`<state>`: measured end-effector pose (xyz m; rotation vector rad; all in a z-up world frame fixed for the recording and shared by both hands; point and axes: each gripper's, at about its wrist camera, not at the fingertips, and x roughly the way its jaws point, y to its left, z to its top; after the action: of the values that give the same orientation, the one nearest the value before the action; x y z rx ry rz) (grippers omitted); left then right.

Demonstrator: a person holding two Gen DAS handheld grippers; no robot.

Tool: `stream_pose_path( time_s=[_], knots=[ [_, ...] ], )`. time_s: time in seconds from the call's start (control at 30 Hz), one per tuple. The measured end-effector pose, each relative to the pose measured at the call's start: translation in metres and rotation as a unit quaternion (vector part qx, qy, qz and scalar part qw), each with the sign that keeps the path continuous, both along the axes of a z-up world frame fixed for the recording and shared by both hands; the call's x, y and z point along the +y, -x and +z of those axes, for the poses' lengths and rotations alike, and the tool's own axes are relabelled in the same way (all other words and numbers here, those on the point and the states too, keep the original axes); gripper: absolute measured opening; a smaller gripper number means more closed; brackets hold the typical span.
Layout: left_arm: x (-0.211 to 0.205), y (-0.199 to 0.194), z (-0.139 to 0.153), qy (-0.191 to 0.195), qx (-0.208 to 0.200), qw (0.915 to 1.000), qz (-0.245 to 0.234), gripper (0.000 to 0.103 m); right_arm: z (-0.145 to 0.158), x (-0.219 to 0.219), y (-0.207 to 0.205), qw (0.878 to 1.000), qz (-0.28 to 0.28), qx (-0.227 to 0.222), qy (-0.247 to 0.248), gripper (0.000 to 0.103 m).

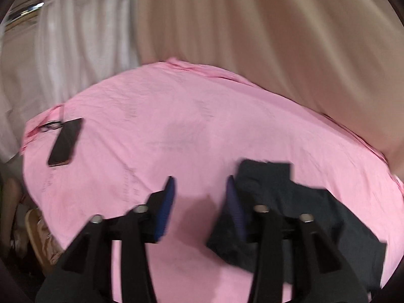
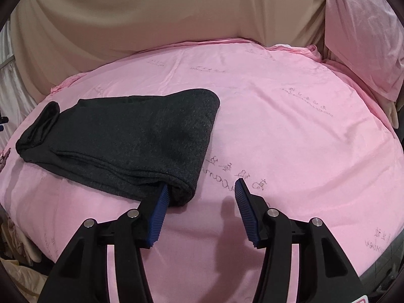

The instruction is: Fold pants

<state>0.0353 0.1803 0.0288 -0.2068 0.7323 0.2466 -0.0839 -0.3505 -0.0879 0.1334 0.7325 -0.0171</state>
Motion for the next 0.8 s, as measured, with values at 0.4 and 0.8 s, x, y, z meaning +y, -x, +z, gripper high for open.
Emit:
stream_pose_path(
  time_s=[0.4,0.8],
  knots=[
    [-0.212,-0.053,-0.091,0.068,0.121,0.9589,-0.247,0.085,-0.012,0.008,-0.018,1.000,-0.010,-0.007,0.006,0.051],
    [-0.191,-0.061,-0.066,0.051,0.104,0.9711,-0.209,0.004,-0.004,0.018,-0.031,1.000,0.016,-0.022,-0.012,0.023]
  ],
)
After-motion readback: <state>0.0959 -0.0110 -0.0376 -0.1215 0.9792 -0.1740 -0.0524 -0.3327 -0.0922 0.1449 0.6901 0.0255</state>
